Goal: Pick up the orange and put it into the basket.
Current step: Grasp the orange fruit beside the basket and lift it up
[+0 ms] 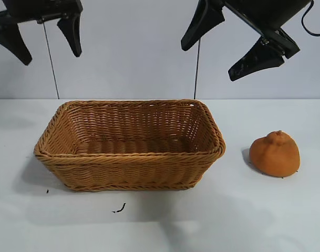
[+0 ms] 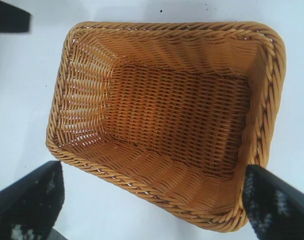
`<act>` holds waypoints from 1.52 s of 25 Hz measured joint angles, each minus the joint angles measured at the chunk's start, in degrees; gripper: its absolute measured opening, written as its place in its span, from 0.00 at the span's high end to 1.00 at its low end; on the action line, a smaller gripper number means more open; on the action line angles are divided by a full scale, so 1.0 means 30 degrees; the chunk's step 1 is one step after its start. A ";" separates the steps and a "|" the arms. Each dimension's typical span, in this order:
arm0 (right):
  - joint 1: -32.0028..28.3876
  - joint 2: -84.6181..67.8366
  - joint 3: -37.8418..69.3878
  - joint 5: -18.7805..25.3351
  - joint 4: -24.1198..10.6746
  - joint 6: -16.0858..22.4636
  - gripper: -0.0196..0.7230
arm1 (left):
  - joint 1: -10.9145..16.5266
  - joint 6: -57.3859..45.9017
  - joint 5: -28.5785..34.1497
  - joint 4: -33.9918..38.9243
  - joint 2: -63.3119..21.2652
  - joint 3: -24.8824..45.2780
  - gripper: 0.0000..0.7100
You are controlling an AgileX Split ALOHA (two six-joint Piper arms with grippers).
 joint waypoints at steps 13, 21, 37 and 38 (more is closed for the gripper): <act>0.0000 0.0000 0.0000 0.0000 -0.0036 0.0000 0.04 | 0.1065 0.1099 -0.0010 0.0138 -0.5540 0.8115 0.03; 0.0000 0.0000 0.0000 0.0000 -0.0036 0.0000 0.04 | 0.1004 0.1448 -0.0010 0.0355 -1.2477 1.4888 0.04; 0.0000 0.0000 0.0000 0.0000 -0.0018 0.0000 0.04 | 0.1004 0.1513 -0.2425 0.0696 -2.6013 2.7402 0.05; 0.0000 0.0000 0.0000 0.0000 -0.0018 0.0000 0.04 | 0.1004 0.1513 -0.2579 0.0696 -2.6974 2.8127 0.05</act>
